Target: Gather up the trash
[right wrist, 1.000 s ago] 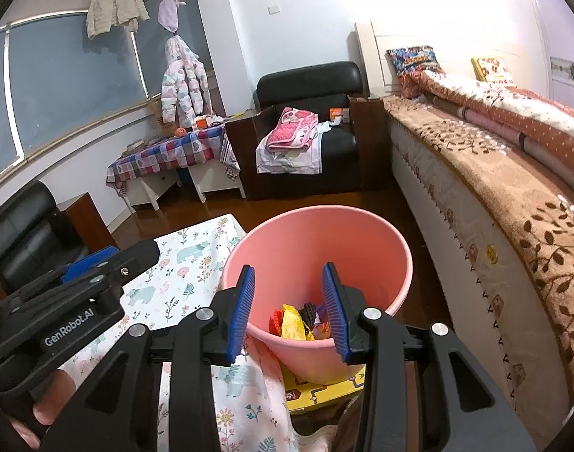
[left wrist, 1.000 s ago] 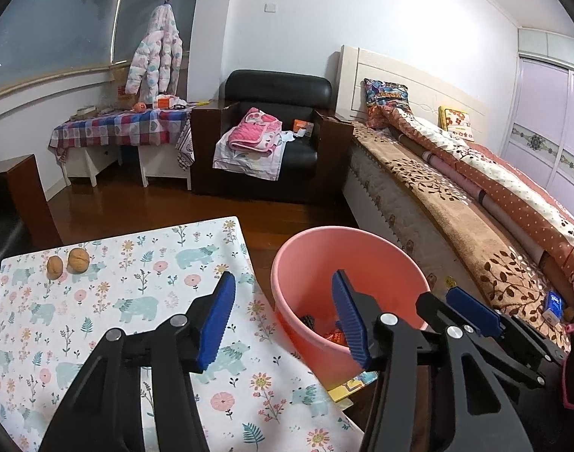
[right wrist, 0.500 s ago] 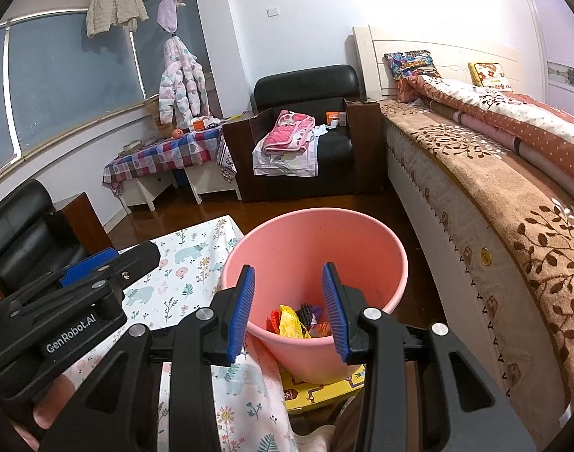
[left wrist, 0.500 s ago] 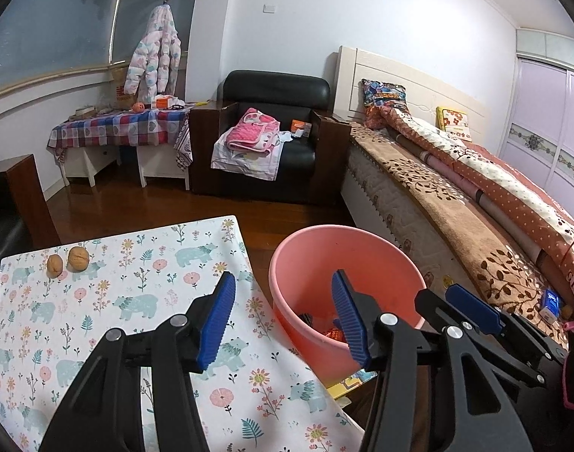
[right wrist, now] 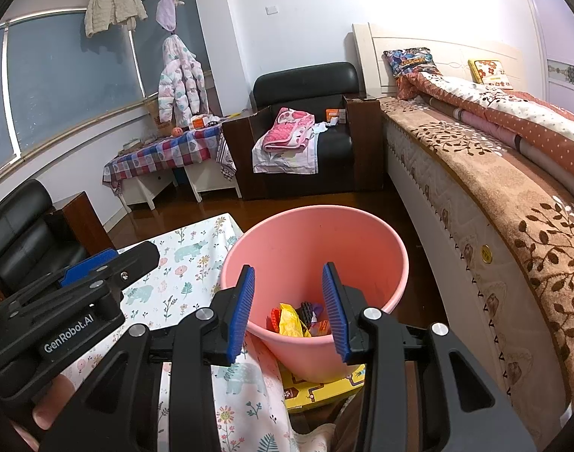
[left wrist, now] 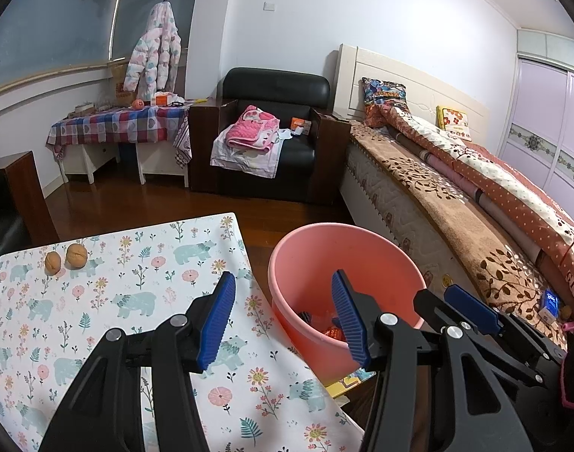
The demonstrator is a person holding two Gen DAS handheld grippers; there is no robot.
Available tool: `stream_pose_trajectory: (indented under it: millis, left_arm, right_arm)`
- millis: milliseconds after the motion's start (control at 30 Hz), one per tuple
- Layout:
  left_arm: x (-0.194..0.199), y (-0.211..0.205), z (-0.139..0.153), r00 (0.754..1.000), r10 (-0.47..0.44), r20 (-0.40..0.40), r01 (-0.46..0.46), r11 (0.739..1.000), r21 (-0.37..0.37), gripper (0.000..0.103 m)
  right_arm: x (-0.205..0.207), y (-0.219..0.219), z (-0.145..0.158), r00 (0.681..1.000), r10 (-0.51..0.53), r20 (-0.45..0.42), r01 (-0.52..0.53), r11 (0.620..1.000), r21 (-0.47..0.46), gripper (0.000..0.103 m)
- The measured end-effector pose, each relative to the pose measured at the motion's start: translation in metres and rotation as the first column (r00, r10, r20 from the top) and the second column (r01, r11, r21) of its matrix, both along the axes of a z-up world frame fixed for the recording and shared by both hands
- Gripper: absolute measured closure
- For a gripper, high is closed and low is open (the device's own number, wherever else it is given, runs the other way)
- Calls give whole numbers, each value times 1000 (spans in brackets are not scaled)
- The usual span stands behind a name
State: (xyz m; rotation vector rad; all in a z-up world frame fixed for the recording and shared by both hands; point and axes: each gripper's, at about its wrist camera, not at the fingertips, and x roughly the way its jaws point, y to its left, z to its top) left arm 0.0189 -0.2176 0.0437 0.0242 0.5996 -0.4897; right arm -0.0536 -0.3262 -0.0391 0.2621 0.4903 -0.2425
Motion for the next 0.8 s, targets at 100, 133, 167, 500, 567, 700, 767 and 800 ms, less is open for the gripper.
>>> stream_pose_trajectory:
  millis: [100, 133, 167, 500, 567, 700, 767, 800]
  left_arm:
    - [0, 0, 0, 1000, 0, 0, 0, 1000, -1, 50]
    - [0, 0, 0, 1000, 0, -1, 0, 1000, 0, 50]
    - [0, 0, 0, 1000, -1, 0, 1, 1000, 1, 50]
    - [0, 1, 0, 1000, 1, -3, -1, 1000, 1, 50]
    - [-1, 0, -1, 1000, 4, -4, -4, 1000, 1, 50]
    - [-3, 0, -3, 1000, 7, -4, -7, 1000, 2, 50]
    - [-3, 0, -3, 1000, 3, -7, -3, 1000, 1, 50]
    - [-3, 0, -4, 1000, 0, -11, 0, 1000, 2, 50]
  right_arm:
    - [0, 0, 0, 1000, 0, -1, 0, 1000, 1, 65]
    - [0, 0, 0, 1000, 0, -1, 0, 1000, 0, 65]
    - [0, 0, 0, 1000, 0, -1, 0, 1000, 0, 65]
    - [0, 0, 1, 1000, 0, -1, 0, 1000, 0, 65]
    - [0, 0, 1, 1000, 0, -2, 0, 1000, 0, 65]
    - [0, 0, 1, 1000, 1, -2, -1, 1000, -1, 65]
    - [0, 1, 1, 1000, 0, -2, 0, 1000, -1, 65]
    - [1, 1, 1, 1000, 0, -2, 0, 1000, -1, 65]
